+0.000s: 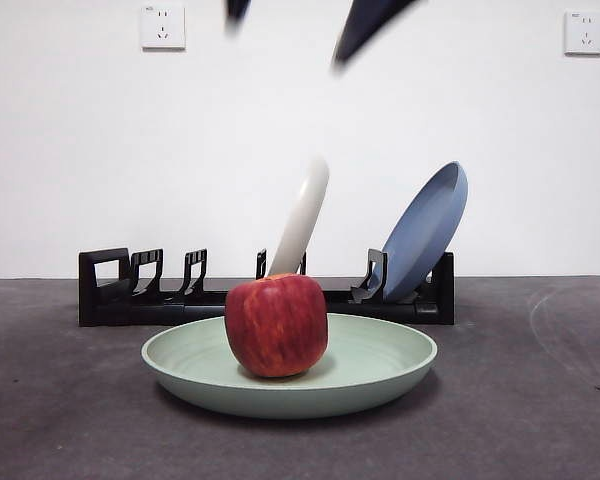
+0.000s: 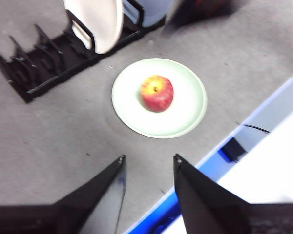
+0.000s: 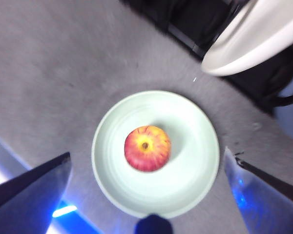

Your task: Take the green plate from the plate rack,put the plate on the table,take the apple from the table,put the apple in the plate

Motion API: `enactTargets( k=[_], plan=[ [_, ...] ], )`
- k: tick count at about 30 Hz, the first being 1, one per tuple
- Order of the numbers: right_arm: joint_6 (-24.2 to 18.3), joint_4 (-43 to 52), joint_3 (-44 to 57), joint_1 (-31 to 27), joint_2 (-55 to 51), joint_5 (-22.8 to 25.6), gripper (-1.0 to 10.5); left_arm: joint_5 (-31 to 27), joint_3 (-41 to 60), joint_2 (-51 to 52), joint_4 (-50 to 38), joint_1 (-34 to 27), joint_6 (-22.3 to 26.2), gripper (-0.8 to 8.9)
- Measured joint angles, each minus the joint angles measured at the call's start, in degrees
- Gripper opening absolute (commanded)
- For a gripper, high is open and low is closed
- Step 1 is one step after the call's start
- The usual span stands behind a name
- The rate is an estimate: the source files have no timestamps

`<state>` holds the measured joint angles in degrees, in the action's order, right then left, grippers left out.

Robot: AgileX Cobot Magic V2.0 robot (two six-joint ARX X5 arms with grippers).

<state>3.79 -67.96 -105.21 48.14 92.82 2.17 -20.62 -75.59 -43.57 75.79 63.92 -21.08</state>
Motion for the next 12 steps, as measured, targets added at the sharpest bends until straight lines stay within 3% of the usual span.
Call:
enactTargets(
  k=[7, 12],
  plan=[
    [-0.4, -9.7, 0.4, 0.0, -14.7, -0.4, 5.3, -1.7, 0.0, -1.5, -1.2, 0.0, -0.2, 1.61],
    [1.0, -9.7, 4.6, 0.2, -23.9, -6.6, 5.3, -1.7, 0.0, -3.0, -1.4, 0.0, -0.6, 1.61]
  ],
)
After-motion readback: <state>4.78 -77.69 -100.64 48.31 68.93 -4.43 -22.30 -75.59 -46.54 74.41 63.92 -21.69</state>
